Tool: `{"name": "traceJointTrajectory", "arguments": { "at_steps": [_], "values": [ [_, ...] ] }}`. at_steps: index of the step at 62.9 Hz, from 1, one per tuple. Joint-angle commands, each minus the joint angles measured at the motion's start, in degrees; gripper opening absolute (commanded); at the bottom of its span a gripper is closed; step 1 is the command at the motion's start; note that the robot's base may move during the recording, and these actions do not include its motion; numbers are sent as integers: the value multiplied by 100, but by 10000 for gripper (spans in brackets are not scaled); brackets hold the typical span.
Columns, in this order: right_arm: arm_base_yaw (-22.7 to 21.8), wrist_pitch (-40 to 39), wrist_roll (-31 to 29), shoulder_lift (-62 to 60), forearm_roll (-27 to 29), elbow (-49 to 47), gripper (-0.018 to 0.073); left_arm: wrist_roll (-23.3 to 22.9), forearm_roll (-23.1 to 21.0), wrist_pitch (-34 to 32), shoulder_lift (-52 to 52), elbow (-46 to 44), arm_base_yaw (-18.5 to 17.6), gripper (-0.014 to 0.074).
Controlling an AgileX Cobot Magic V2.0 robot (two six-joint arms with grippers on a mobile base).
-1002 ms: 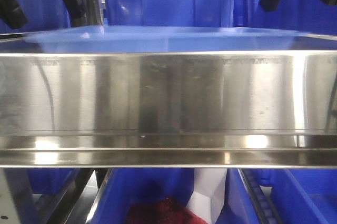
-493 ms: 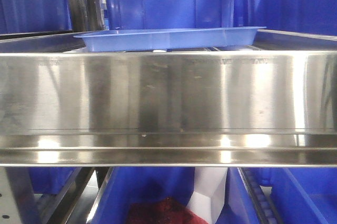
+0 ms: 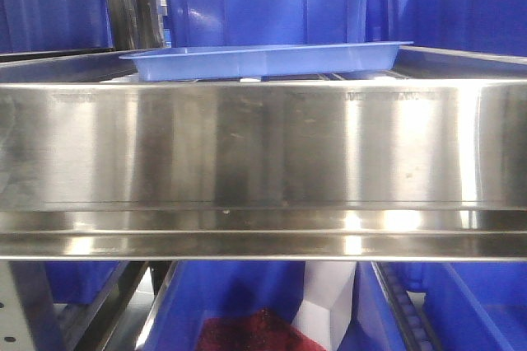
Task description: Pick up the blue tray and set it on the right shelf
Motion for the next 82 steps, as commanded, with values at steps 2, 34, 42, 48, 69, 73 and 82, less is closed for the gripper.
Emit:
{"name": "traceJointTrajectory", "arguments": {
  "at_steps": [2, 34, 42, 48, 69, 73, 82],
  "values": [
    [-27, -1069, -95, -329, -124, 246, 57, 238, 5, -820, -292, 178, -31, -49],
    [-27, -1469, -95, -461, -124, 515, 57, 238, -22, -812, -410, 281, -31, -49],
    [-27, -1469, -95, -461, -124, 515, 57, 238, -22, -799, -410, 281, -31, -49],
    [-27, -1469, -95, -461, -124, 515, 57, 238, -35, -702, -498, 281, 36, -49],
    [-27, -1469, -95, -461, -124, 515, 57, 630, -372, -1457, -2140, 2000, 1609, -49],
    [-27, -1469, -95, -461, -124, 515, 57, 630, -454, -1678, -2445, 2420, 1919, -49],
    [-27, -1469, -95, -461, -124, 515, 57, 630, -540, -2123, -2866, 3236, 2434, -49]
  ]
}}
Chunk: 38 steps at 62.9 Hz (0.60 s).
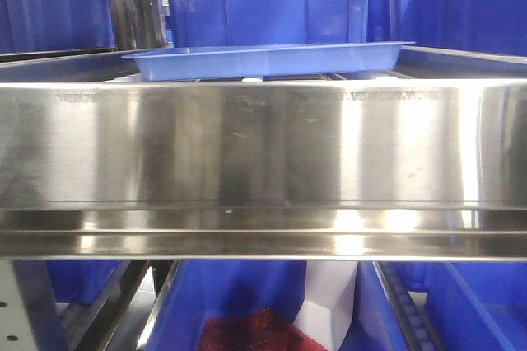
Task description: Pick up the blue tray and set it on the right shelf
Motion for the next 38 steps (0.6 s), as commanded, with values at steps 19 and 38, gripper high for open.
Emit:
{"name": "traceJointTrajectory", "arguments": {
  "at_steps": [19, 38],
  "values": [
    [-27, -528, -54, 48, -98, -139, 57, 22, -111, -2524, -141, 1291, 542, -48],
    [-27, -511, -54, 48, -98, -139, 57, 22, -111, -2611, -141, 1309, 575, -49]
  ]
}}
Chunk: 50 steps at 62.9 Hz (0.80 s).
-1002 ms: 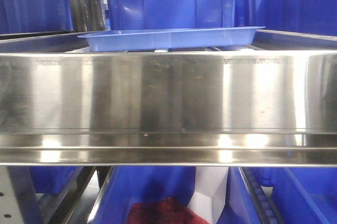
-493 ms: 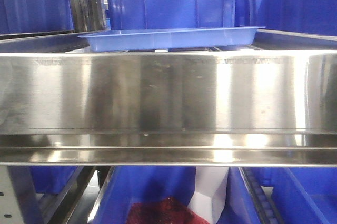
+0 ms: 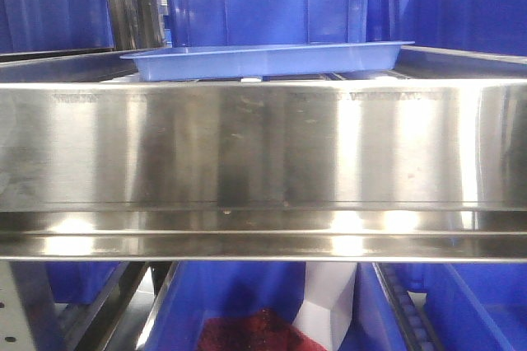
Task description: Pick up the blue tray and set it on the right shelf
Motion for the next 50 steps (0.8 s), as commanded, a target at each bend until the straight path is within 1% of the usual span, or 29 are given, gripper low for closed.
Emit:
{"name": "traceJointTrajectory", "arguments": {
  "at_steps": [1, 39, 42, 46, 50],
  "values": [
    [-27, -511, -54, 48, -98, -139, 57, 13, -43, -561, -87, 173, 6, -49],
    [-39, -539, -54, 35, -148, -61, 57, 13, -43, -561, -87, 173, 6, -49],
    [-115, -540, -98, 16, -225, -18, 57, 13, -43, -561, -87, 173, 6, -49],
    [-319, -555, -214, -18, -181, 70, 57, 13, -43, -561, -87, 173, 6, -49],
    [-693, -619, -435, -111, -46, 221, 57, 13, -43, -561, -87, 173, 6, -49]
  ]
}}
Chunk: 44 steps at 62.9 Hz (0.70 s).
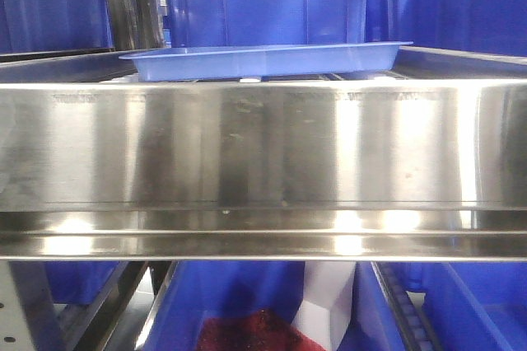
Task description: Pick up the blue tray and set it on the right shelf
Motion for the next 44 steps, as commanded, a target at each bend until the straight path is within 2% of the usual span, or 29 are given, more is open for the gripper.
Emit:
{"name": "traceJointTrajectory", "arguments": {
  "at_steps": [1, 12, 20, 36, 44],
  "values": [
    [-457, -627, -335, -85, 69, 22, 57, 13, -43, -559, -87, 173, 6, -49],
    [-1622, -1168, -1078, -804, 855, 819, 57, 13, -43, -559, -87, 173, 6, -49],
    [-2141, -1610, -1102, -1402, 1050, 1555, 57, 13, -43, -559, -87, 173, 6, -49],
    [-2349, -3377, -1065, -1407, 1618, 2795, 57, 13, -43, -559, -77, 173, 6, -49],
    [-2349, -3204, -1074, -1412, 1702, 2767, 57, 13, -43, -559, -77, 173, 6, -49]
  ]
}}
